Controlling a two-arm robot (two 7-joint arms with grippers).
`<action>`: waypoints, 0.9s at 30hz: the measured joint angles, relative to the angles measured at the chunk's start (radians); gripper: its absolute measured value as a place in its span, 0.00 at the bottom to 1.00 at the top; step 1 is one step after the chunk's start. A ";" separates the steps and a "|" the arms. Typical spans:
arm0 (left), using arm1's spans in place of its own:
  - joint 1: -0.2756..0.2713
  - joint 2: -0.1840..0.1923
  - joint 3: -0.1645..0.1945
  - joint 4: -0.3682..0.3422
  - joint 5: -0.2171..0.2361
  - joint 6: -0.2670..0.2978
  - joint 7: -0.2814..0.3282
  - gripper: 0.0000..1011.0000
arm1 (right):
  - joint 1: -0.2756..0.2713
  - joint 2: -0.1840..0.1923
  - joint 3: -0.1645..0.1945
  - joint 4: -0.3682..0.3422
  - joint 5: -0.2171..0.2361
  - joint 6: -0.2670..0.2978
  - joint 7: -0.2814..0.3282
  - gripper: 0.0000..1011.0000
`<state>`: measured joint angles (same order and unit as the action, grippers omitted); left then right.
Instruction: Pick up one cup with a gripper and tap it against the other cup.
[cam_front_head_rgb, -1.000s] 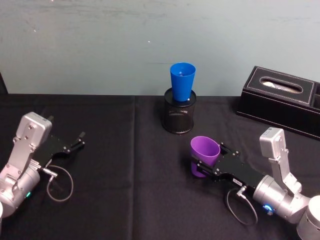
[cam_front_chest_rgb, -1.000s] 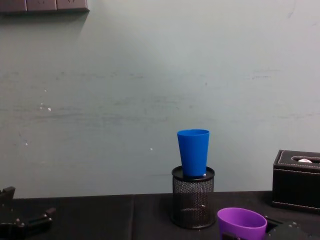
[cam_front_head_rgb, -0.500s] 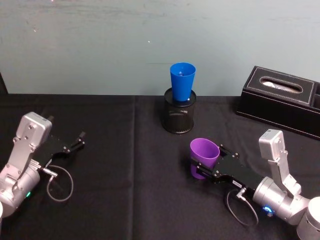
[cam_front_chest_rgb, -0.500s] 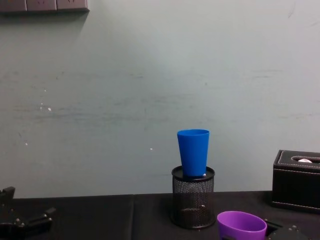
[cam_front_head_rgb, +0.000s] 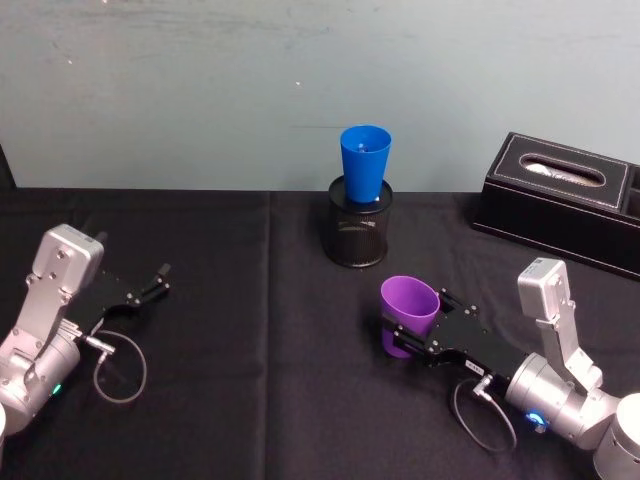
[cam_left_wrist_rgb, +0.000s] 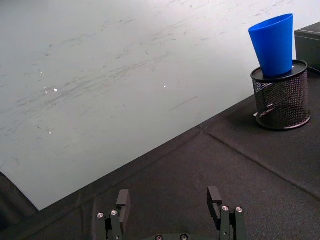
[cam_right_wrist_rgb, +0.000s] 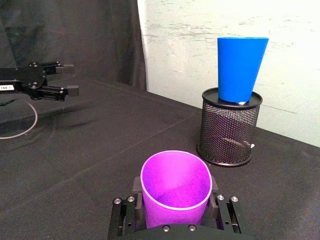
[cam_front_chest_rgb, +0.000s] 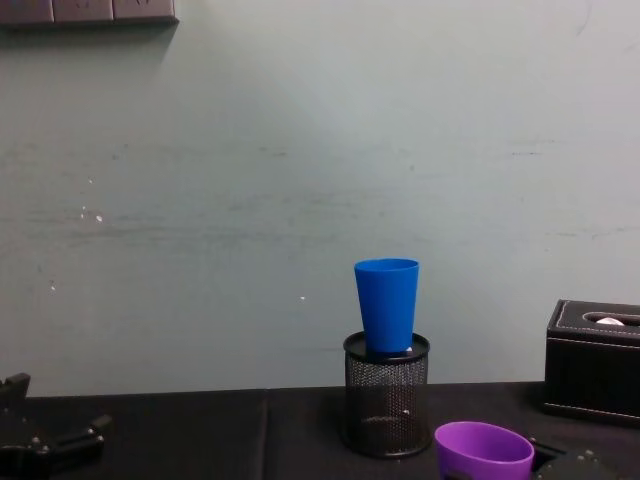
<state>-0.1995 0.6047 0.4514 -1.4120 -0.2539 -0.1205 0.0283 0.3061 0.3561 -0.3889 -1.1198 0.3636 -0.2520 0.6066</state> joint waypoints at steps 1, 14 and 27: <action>0.000 0.000 0.000 0.000 0.000 0.000 0.000 1.00 | 0.000 0.000 0.000 0.000 0.000 0.000 0.000 0.72; 0.000 0.000 0.000 0.000 0.000 0.000 0.000 1.00 | 0.000 0.000 0.000 0.000 0.000 0.000 -0.001 0.72; 0.000 0.000 0.000 0.000 0.000 0.000 0.000 1.00 | 0.000 0.000 0.000 0.000 0.001 0.000 0.000 0.72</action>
<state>-0.1995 0.6047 0.4513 -1.4120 -0.2539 -0.1205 0.0283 0.3061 0.3564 -0.3888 -1.1201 0.3648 -0.2521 0.6062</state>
